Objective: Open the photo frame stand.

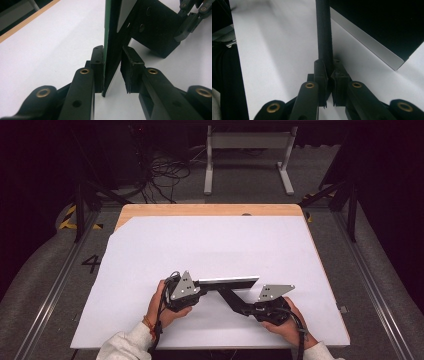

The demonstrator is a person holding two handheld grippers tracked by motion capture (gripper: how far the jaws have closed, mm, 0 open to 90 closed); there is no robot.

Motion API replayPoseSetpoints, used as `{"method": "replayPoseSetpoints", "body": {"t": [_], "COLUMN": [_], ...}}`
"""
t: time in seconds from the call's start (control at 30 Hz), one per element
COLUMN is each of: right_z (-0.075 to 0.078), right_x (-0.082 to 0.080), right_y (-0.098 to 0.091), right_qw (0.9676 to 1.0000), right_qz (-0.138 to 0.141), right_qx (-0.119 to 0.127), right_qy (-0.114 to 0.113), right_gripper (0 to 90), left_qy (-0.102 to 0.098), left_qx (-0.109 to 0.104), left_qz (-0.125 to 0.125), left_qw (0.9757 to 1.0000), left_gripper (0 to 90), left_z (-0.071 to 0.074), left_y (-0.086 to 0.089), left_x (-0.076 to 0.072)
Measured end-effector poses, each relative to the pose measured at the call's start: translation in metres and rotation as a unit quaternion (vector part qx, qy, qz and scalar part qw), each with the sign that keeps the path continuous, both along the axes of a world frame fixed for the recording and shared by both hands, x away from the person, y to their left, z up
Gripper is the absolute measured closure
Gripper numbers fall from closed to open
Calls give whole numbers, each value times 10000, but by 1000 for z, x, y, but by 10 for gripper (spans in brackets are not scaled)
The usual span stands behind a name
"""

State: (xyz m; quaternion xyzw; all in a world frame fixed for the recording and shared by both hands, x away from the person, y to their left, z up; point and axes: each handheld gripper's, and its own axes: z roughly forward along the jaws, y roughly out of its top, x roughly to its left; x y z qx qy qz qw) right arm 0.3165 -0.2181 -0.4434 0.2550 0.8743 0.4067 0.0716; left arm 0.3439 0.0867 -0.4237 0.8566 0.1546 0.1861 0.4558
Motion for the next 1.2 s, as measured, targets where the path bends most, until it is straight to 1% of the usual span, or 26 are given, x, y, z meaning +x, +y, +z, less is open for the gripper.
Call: {"method": "replayPoseSetpoints", "body": {"t": [0.13,0.37,0.47,0.53,0.67,0.87,0.9,0.97,1.03,1.13,1.2], "right_z": [0,0,0,0,0,0,0,0,0,0,0], "right_x": [0,2,2,2,2,3,3,4,4,5,5], "right_y": [0,-1,-1,-1,-1,-1,-1,-2,-2,-2,-2], "right_qw": [10000,10000,10000,10000,9999,9999,9999,9998,9998,9998,9997], "right_qz": [-9,-60,-65,-83,-111,-135,-149,-185,-189,-208,-227], "right_qx": [0,5,14,15,22,32,36,48,43,29,27], "right_qy": [-3,23,34,37,40,71,71,82,83,70,69], "right_gripper": [844,834,832,831,826,824,822,820,818,815,813], "left_qy": [4,76,53,50,105,77,96,111,166,234,237], "left_qx": [12,43,83,97,79,83,98,233,349,419,448], "left_qz": [-4,-21,-31,-22,18,62,81,128,150,123,94], "left_qw": [10000,10000,9999,9999,9999,9999,9999,9996,9991,9988,9987], "left_gripper": [735,746,749,751,751,747,747,730,732,743,755], "left_z": [0,2,3,3,3,3,2,-2,-7,-11,-12], "left_y": [0,0,1,1,0,0,0,0,0,0,0], "left_x": [0,0,0,-1,-1,-2,-1,0,2,4,4]}}
